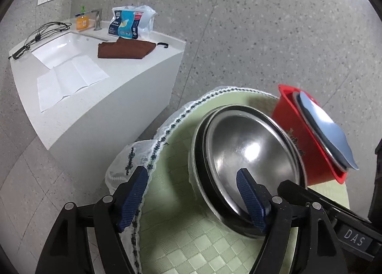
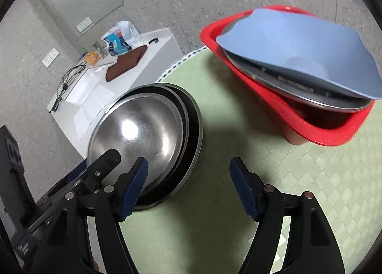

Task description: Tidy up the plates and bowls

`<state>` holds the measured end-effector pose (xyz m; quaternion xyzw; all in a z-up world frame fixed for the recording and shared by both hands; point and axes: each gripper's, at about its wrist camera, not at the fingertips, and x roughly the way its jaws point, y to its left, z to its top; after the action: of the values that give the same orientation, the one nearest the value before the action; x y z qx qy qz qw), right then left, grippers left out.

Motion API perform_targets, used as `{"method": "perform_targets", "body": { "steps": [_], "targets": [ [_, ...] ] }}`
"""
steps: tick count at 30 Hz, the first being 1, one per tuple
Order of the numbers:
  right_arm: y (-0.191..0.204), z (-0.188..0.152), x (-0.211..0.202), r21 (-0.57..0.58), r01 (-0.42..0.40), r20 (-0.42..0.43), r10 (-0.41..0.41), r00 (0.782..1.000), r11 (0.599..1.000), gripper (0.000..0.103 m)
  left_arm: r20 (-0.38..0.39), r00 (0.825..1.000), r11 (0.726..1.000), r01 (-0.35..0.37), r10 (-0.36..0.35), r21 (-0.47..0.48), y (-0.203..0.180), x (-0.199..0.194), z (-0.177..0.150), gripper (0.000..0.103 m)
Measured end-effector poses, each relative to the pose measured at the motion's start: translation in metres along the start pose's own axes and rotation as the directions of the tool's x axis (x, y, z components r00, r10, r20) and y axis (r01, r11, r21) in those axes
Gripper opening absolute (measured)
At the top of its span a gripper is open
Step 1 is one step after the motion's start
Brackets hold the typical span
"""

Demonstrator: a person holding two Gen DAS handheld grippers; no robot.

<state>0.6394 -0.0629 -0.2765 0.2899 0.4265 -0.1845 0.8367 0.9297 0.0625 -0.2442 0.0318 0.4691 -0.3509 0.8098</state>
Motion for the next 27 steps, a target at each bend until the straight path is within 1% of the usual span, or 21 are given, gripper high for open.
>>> {"method": "perform_targets", "body": {
  "steps": [2, 4, 5, 6, 7, 8, 9, 10, 11, 12, 15, 16, 18, 22, 24, 27],
  "targets": [
    [-0.002, 0.004, 0.007, 0.006, 0.0, -0.011, 0.0, 1.0, 1.0, 0.074, -0.01, 1.0, 1.0, -0.009, 0.009, 0.003, 0.0, 0.008, 0.006, 0.073],
    [-0.005, 0.006, 0.015, 0.018, -0.001, -0.027, 0.001, 1.0, 1.0, 0.074, -0.017, 1.0, 1.0, -0.017, 0.017, 0.005, -0.001, 0.015, 0.011, 0.07],
    [-0.004, 0.008, 0.018, 0.017, -0.003, -0.034, 0.004, 0.999, 1.0, 0.074, -0.016, 1.0, 1.0, -0.02, 0.02, 0.015, -0.003, 0.018, 0.012, 0.065],
    [-0.004, 0.009, 0.021, 0.009, -0.008, -0.037, 0.008, 0.999, 1.0, 0.074, -0.019, 1.0, 1.0, -0.017, 0.018, 0.026, -0.006, 0.022, 0.014, 0.054],
    [-0.004, 0.009, 0.024, 0.005, -0.013, -0.043, 0.013, 0.999, 1.0, 0.07, -0.028, 1.0, 0.999, -0.007, 0.008, 0.046, -0.011, 0.026, 0.015, 0.049],
    [-0.005, 0.009, 0.028, 0.008, -0.023, -0.055, 0.024, 0.998, 1.0, 0.067, -0.023, 1.0, 0.998, 0.016, -0.015, 0.057, -0.014, 0.027, 0.016, 0.039],
    [-0.007, 0.01, 0.03, 0.023, -0.056, -0.063, 0.057, 0.996, 0.998, 0.057, -0.023, 0.999, 0.997, 0.025, -0.023, 0.066, -0.017, 0.028, 0.016, 0.034],
    [-0.007, 0.011, 0.032, 0.024, -0.087, -0.072, 0.088, 0.993, 0.996, 0.047, -0.02, 1.0, 0.996, 0.014, -0.013, 0.084, -0.021, 0.029, 0.016, 0.034],
    [-0.005, 0.011, 0.033, 0.016, -0.095, -0.076, 0.096, 0.992, 0.995, 0.047, -0.011, 1.0, 0.996, 0.002, -0.001, 0.089, -0.023, 0.029, 0.016, 0.034],
    [-0.004, 0.013, 0.033, 0.006, -0.085, -0.078, 0.085, 0.993, 0.996, 0.047, -0.013, 1.0, 0.997, 0.002, -0.001, 0.081, -0.022, 0.031, 0.016, 0.034],
    [-0.003, 0.014, 0.033, -0.006, -0.081, -0.081, 0.08, 0.994, 0.997, 0.041, -0.013, 1.0, 0.999, 0.018, -0.018, 0.045, -0.018, 0.03, 0.016, 0.034],
    [-0.003, 0.015, 0.031, -0.008, -0.082, -0.077, 0.081, 0.994, 0.997, 0.04, -0.006, 1.0, 0.999, 0.016, -0.016, 0.048, -0.018, 0.027, 0.015, 0.033],
    [0.0, 0.016, 0.024, -0.026, -0.091, -0.052, 0.09, 0.995, 0.996, 0.039, 0.018, 1.0, 0.999, 0.001, -0.002, 0.054, -0.021, 0.02, 0.015, 0.034],
    [0.001, 0.022, 0.006, -0.054, -0.115, -0.01, 0.114, 0.993, 0.992, 0.038, 0.064, 0.998, 0.999, 0.014, -0.017, 0.043, -0.027, -0.005, 0.011, 0.032],
    [-0.001, 0.026, -0.003, -0.051, -0.132, 0.005, 0.132, 0.991, 0.99, 0.038, 0.084, 0.996, 0.999, 0.025, -0.028, 0.035, -0.032, -0.018, 0.012, 0.031],
    [-0.006, 0.036, -0.028, -0.056, -0.161, 0.045, 0.164, 0.985, 0.985, 0.037, 0.143, 0.988, 0.998, 0.045, -0.051, 0.042, -0.048, -0.044, 0.015, 0.031]
  ]
}}
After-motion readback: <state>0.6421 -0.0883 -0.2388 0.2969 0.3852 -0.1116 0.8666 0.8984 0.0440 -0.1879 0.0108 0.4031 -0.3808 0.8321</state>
